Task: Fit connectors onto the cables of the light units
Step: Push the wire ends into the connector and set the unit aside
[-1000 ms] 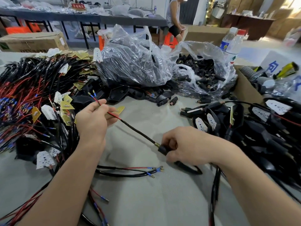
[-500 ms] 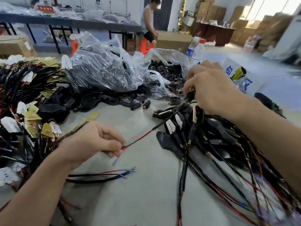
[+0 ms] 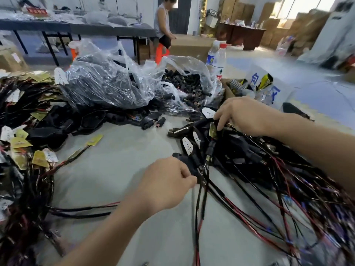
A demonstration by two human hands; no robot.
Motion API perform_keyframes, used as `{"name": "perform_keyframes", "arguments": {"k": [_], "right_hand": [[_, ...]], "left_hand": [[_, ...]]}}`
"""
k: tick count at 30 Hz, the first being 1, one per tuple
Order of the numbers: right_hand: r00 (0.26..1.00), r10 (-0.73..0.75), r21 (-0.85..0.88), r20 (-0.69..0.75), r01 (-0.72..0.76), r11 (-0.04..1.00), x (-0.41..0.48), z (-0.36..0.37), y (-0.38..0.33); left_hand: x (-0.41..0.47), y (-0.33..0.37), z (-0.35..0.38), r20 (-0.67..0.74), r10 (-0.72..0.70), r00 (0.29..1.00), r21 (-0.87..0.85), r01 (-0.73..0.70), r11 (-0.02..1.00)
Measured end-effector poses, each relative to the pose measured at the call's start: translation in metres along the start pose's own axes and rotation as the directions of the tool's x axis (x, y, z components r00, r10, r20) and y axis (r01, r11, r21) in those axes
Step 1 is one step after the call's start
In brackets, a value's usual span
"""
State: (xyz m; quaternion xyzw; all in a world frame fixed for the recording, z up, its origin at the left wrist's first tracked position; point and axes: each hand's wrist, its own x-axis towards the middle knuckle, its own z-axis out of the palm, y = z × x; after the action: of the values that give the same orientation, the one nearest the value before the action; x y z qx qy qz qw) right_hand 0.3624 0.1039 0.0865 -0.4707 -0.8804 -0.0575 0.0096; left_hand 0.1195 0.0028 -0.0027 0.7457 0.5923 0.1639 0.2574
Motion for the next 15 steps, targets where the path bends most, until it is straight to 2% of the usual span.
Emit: {"name": "perform_keyframes", "arguments": {"k": [2,5,9,11,13,15], "right_hand": [[0.978,0.174,0.182,-0.113,-0.152,0.972,-0.005,0.002,-0.002],[0.913,0.367,0.338,-0.178,-0.293,0.894,-0.008,0.005,-0.023],[0.93,0.325,0.333,-0.171,-0.256,0.907,-0.009,0.02,-0.071],[0.948,0.287,0.326,-0.136,-0.23,0.917,-0.004,0.035,-0.091],[0.946,0.312,0.356,-0.087,-0.263,0.897,0.0,0.05,-0.105],[0.929,0.362,0.419,-0.074,-0.301,0.857,0.001,0.062,-0.113]], "left_hand": [[0.004,-0.002,0.014,0.009,-0.019,1.0,0.054,0.018,0.998],[0.012,-0.001,0.035,-0.031,-0.012,0.999,-0.002,0.012,1.0],[0.031,0.013,0.053,-0.216,0.002,0.976,-0.083,-0.02,0.996],[0.04,0.021,0.058,-0.306,0.082,0.949,-0.099,-0.118,0.988],[0.044,0.021,0.062,-0.321,0.216,0.922,-0.016,-0.233,0.972],[0.044,0.015,0.063,-0.294,0.235,0.926,-0.007,-0.248,0.969]]}}
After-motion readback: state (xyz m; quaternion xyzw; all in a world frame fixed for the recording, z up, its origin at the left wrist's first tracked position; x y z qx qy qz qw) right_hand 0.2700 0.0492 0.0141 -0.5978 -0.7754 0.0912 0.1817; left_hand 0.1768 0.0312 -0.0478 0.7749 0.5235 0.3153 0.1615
